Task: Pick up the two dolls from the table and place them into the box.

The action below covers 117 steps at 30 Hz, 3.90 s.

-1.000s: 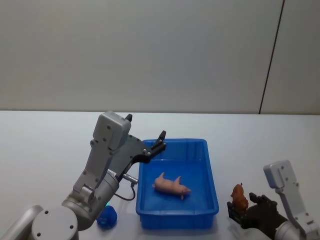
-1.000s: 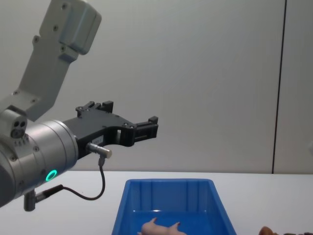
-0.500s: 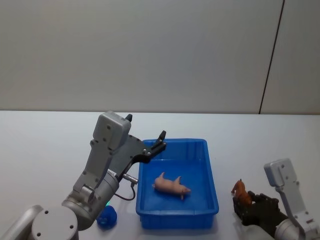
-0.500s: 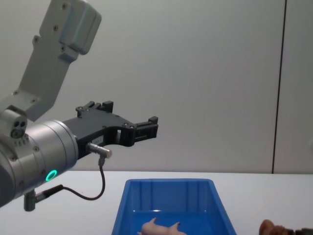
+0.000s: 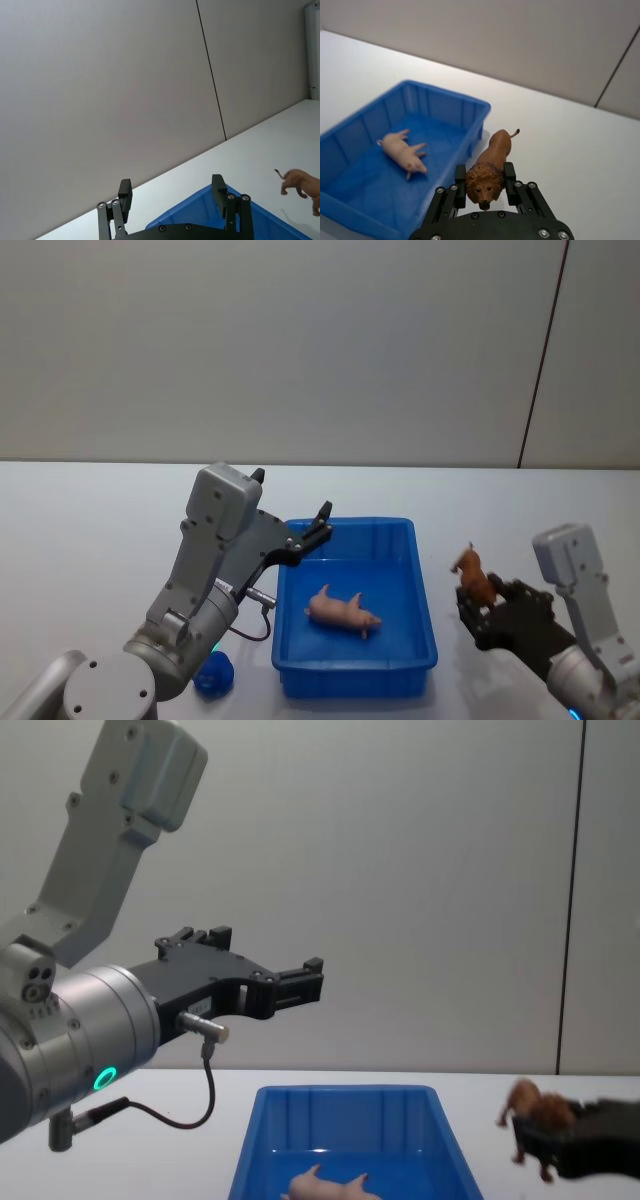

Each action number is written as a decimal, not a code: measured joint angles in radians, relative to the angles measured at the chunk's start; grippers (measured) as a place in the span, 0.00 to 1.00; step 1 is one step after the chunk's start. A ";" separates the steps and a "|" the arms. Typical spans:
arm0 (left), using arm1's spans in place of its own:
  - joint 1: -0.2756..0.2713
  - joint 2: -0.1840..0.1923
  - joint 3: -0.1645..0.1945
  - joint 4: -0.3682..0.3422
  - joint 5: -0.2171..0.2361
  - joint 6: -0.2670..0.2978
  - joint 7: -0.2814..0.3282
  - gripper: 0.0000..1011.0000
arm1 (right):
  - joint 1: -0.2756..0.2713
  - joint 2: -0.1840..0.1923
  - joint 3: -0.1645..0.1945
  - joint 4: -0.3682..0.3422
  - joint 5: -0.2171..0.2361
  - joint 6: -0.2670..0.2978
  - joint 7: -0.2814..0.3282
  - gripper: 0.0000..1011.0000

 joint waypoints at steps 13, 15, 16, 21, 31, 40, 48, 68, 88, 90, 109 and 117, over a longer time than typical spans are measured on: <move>0.000 0.000 0.000 0.000 0.000 0.000 0.000 0.99 | 0.047 -0.033 -0.024 -0.050 -0.036 -0.030 0.101 0.42; 0.000 0.000 0.000 0.000 0.000 0.000 0.000 0.99 | 0.069 -0.054 -0.038 -0.044 -0.050 -0.023 0.129 0.42; 0.000 0.000 0.000 0.000 0.000 0.000 0.000 0.99 | 0.075 -0.060 -0.040 -0.041 -0.052 -0.021 0.136 0.42; 0.000 0.000 0.000 0.000 0.000 0.000 0.000 0.99 | 0.107 -0.089 -0.058 -0.007 -0.074 -0.003 0.167 0.42; 0.000 0.000 0.000 0.000 0.000 0.000 0.000 0.99 | 0.164 -0.134 -0.080 0.085 -0.118 0.013 0.194 0.70; 0.000 0.000 0.000 0.000 0.000 0.000 0.000 0.99 | 0.170 -0.127 -0.067 0.105 -0.114 -0.009 0.192 0.96; 0.000 0.000 0.000 0.000 0.000 0.000 0.000 0.99 | 0.140 -0.081 -0.030 0.080 -0.078 -0.038 0.174 0.99; 0.006 0.004 -0.002 -0.007 0.004 0.004 0.004 0.99 | 0.068 0.018 0.045 0.038 -0.008 -0.074 0.137 0.99; 0.165 0.140 -0.034 -0.153 -0.065 0.122 0.139 0.99 | 0.049 0.043 0.064 0.029 0.010 -0.082 0.127 0.99; 0.183 0.153 -0.036 -0.161 -0.078 0.128 0.149 0.99 | 0.049 0.044 0.065 0.029 0.011 -0.083 0.127 0.99; 0.263 0.217 -0.059 -0.084 -0.163 0.131 0.105 0.99 | 0.046 0.048 0.068 0.027 0.013 -0.084 0.125 0.99; 0.211 0.182 -0.060 0.030 -0.141 0.114 -0.003 0.99 | 0.045 0.048 0.068 0.027 0.013 -0.084 0.125 0.99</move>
